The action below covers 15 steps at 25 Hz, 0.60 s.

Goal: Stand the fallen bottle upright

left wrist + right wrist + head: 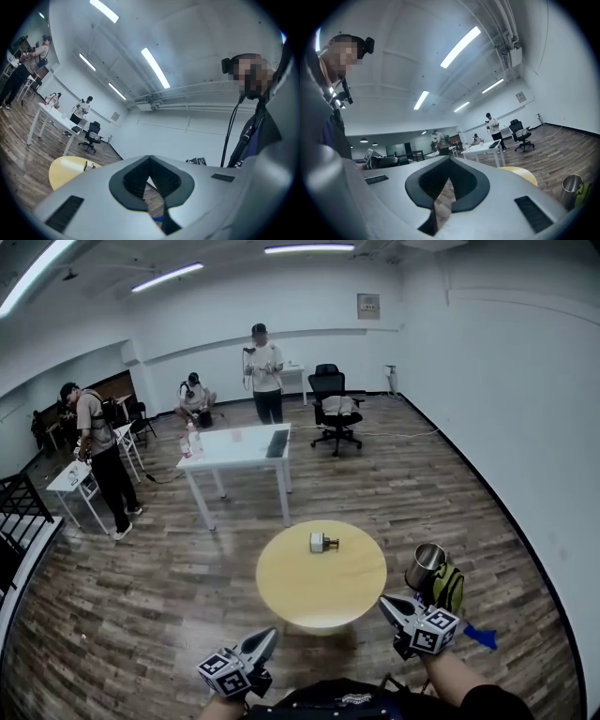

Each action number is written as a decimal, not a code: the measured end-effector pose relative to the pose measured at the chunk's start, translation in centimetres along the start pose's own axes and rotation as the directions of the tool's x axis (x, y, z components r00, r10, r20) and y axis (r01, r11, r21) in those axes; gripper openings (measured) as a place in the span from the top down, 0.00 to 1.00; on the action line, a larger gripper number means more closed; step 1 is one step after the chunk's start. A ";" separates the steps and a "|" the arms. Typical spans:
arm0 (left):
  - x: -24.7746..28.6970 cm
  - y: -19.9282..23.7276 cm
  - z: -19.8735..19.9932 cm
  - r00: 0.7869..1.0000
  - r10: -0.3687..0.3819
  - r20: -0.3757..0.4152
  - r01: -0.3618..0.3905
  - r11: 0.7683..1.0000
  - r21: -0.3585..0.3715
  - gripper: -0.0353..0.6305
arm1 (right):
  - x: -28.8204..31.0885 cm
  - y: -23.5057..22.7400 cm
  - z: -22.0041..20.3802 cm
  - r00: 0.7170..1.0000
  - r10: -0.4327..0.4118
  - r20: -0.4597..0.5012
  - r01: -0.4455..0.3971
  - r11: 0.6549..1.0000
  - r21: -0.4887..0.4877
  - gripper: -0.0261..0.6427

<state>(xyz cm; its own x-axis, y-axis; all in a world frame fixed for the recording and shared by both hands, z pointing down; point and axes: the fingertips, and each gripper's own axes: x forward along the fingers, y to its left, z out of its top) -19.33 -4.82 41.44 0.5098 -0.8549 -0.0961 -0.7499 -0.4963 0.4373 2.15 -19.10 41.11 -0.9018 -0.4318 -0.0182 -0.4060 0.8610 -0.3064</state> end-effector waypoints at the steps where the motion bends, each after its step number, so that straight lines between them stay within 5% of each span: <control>1: 0.2 1.5 0.8 1.000 -0.009 -0.002 0.009 1.000 -0.006 0.93 | 1.6 -0.1 0.3 1.000 -0.007 0.002 0.007 1.000 -0.007 0.95; 9: 0.6 14.5 8.3 0.995 -0.087 -0.044 0.086 0.996 -0.027 0.93 | 15.0 -0.2 2.1 0.995 -0.087 0.042 0.088 0.996 -0.026 0.95; 15: 0.9 22.1 10.3 0.990 -0.127 -0.054 0.126 0.992 -0.032 0.93 | 23.6 -0.1 1.2 0.996 -0.086 0.017 0.086 0.996 -0.028 0.95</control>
<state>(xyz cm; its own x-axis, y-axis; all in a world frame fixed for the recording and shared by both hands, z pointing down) -39.78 -18.12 41.85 0.6234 -0.7752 -0.1023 -0.6660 -0.5950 0.4499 -18.95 -29.73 39.55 -0.8609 -0.5087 -0.0080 -0.4864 0.8276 -0.2801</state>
